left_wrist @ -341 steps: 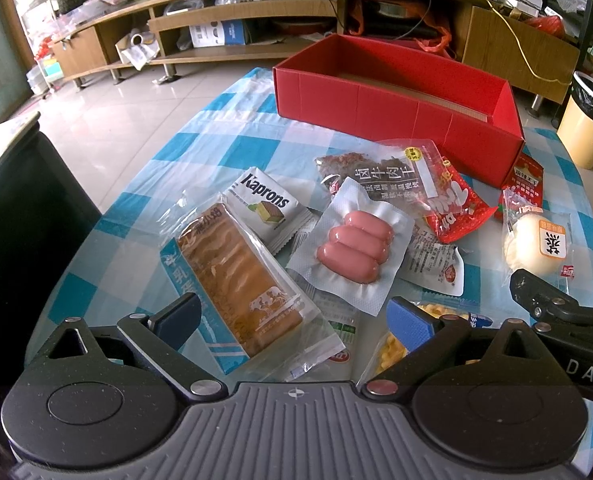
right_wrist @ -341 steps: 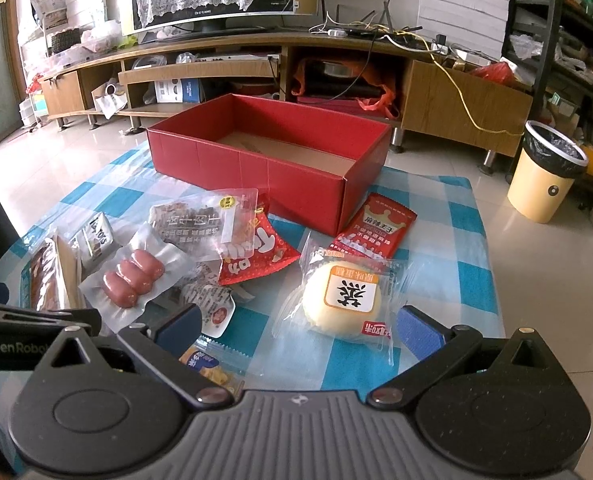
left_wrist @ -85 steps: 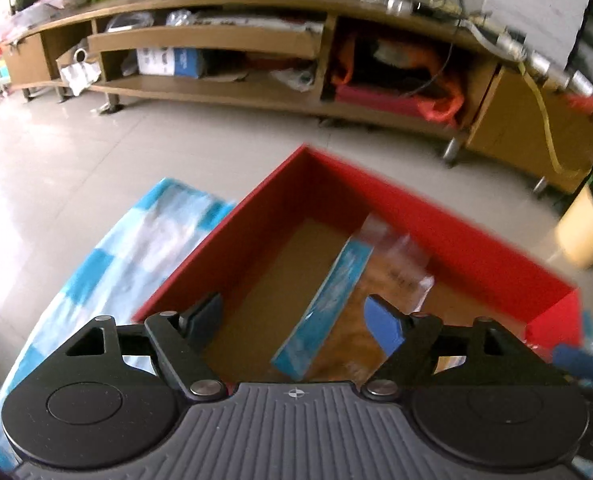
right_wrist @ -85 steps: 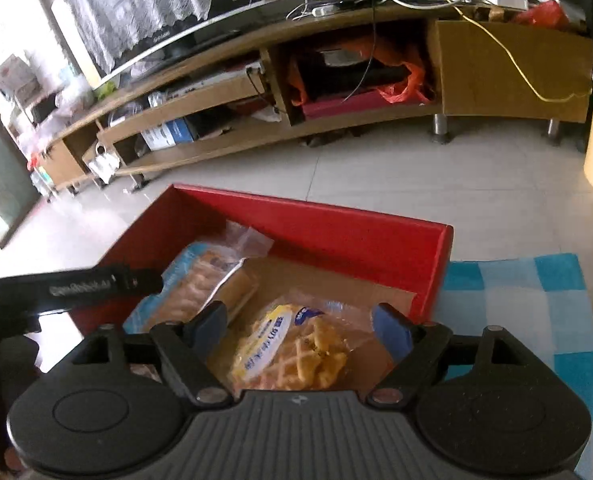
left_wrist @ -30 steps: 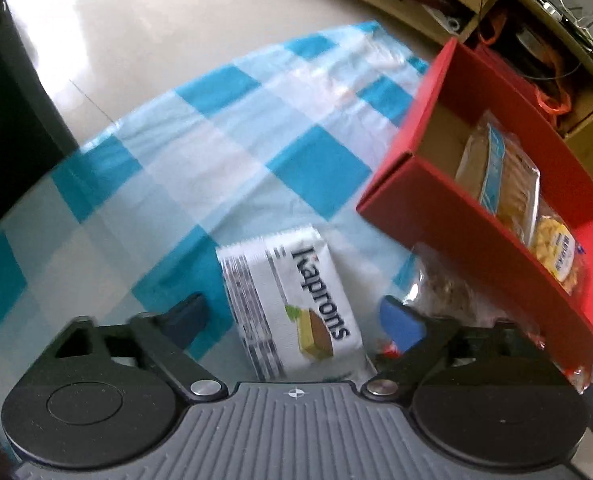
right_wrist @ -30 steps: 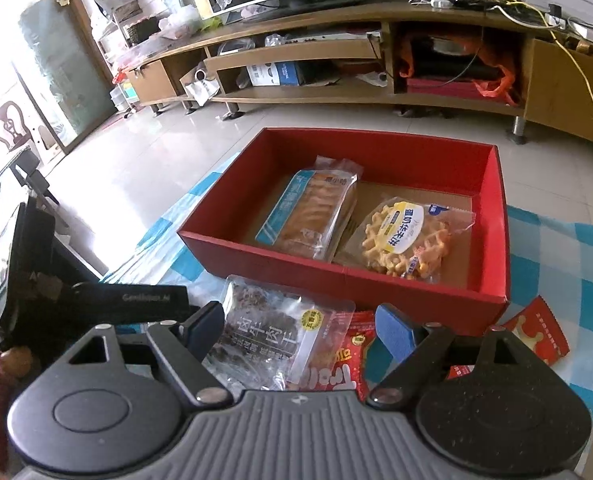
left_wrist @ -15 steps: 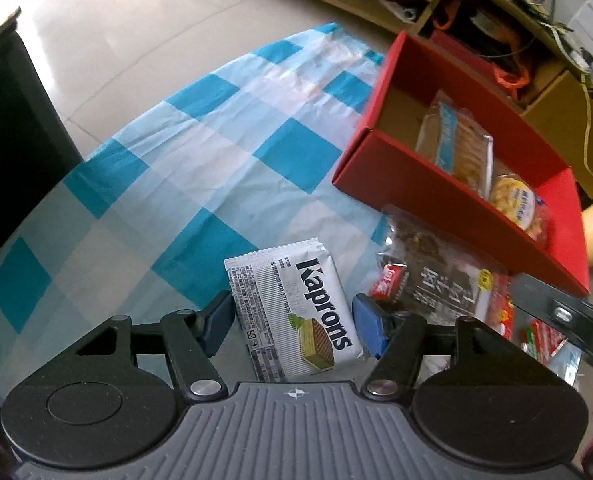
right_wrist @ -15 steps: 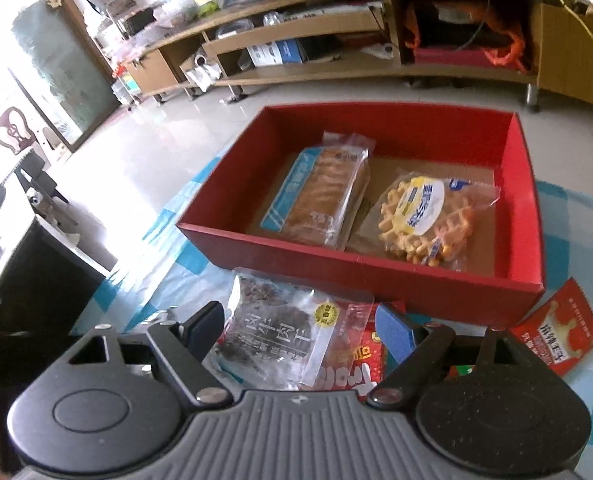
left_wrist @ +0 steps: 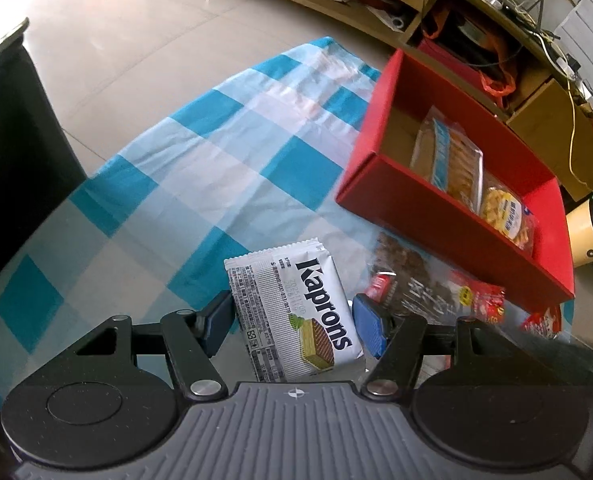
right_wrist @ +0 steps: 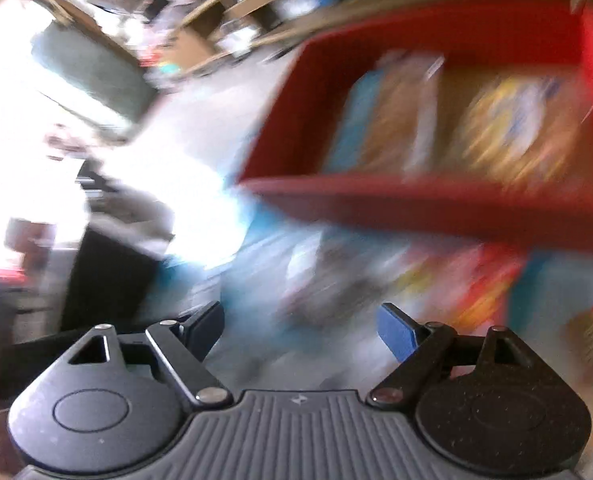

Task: Organize snacks
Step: 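Grasp the sausage pack with the right tool while the left holds the Kaprons packet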

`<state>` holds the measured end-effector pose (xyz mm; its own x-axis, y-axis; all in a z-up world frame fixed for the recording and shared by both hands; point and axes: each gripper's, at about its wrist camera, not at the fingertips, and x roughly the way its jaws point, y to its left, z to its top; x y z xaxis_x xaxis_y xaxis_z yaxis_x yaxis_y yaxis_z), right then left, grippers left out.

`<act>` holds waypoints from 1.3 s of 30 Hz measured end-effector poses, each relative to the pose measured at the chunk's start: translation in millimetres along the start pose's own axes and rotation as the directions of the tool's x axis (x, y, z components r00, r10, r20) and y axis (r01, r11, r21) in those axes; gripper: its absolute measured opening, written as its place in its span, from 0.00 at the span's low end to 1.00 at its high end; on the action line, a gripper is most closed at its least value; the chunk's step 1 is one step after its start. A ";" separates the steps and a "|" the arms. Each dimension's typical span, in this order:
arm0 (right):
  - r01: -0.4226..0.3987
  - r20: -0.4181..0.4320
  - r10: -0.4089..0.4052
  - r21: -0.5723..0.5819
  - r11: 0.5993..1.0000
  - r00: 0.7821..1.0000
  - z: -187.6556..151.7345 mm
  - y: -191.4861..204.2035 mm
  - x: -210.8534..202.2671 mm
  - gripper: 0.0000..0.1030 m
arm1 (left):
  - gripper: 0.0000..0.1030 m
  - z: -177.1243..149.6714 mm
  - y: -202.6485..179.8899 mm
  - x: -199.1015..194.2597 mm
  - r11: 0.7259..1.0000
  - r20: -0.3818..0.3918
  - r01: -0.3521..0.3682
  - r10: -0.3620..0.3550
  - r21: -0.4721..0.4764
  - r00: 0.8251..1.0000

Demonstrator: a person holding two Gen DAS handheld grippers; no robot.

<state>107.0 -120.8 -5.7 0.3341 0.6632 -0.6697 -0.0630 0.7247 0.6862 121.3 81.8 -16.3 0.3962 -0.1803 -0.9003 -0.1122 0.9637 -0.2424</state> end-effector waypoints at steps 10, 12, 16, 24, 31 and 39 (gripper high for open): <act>0.240 0.045 -0.236 -0.257 0.936 0.971 -22.8 20.8 -15.4 0.77 | 0.69 -0.2 16.7 -7.2 1.000 0.006 0.012 -0.012 0.009 1.000; 0.217 0.003 -0.223 -0.248 0.944 0.975 -35.4 22.3 -12.9 0.76 | 0.69 1.5 20.6 -9.7 1.000 0.008 0.027 -0.027 0.003 1.000; 0.291 0.000 -0.302 -0.267 0.919 0.953 -69.7 31.7 -7.8 0.76 | 0.69 2.3 26.0 -15.6 0.999 0.012 0.049 -0.049 -0.007 0.999; 0.416 0.049 -0.438 -0.422 0.805 0.897 -113.6 49.1 36.7 0.82 | 0.69 -5.8 29.1 -30.4 0.995 0.021 0.095 -0.095 0.003 0.995; 0.355 0.079 -0.361 -0.465 0.811 0.929 -121.4 39.7 34.6 1.00 | 0.69 -4.0 32.2 -34.5 0.994 0.031 0.111 -0.110 -0.010 0.993; 0.447 0.115 -0.466 -0.549 0.706 0.877 -134.8 52.1 35.5 0.77 | 0.69 -5.6 25.1 -31.7 0.994 0.021 0.113 -0.113 0.006 0.993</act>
<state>-11.1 -34.3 -31.9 0.4304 0.2230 -0.8747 -0.4120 0.9107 0.0294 100.9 110.5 4.1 0.4252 -0.2842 -0.8593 -0.0611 0.9382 -0.3405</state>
